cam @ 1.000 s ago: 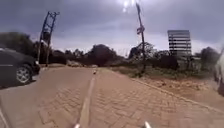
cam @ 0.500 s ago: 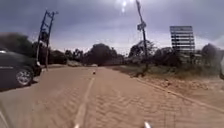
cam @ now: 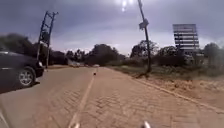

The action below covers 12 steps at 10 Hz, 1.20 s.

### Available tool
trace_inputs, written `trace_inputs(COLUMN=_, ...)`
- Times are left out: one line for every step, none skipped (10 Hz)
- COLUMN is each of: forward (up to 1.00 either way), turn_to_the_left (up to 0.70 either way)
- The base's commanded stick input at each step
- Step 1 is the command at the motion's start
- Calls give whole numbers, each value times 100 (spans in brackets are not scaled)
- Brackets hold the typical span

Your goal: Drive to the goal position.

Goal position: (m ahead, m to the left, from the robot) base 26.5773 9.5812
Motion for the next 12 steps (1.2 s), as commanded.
trace_inputs(forward=70, turn_to_the_left=0)
trace_inputs(forward=70, turn_to_the_left=0)
trace_inputs(forward=70, turn_to_the_left=0)
trace_inputs(forward=70, turn_to_the_left=0)
trace_inputs(forward=70, turn_to_the_left=0)
trace_inputs(forward=70, turn_to_the_left=0)
trace_inputs(forward=70, turn_to_the_left=0)
trace_inputs(forward=70, turn_to_the_left=0)
trace_inputs(forward=70, turn_to_the_left=0)
trace_inputs(forward=70, turn_to_the_left=0)
trace_inputs(forward=70, turn_to_the_left=0)
trace_inputs(forward=70, turn_to_the_left=0)
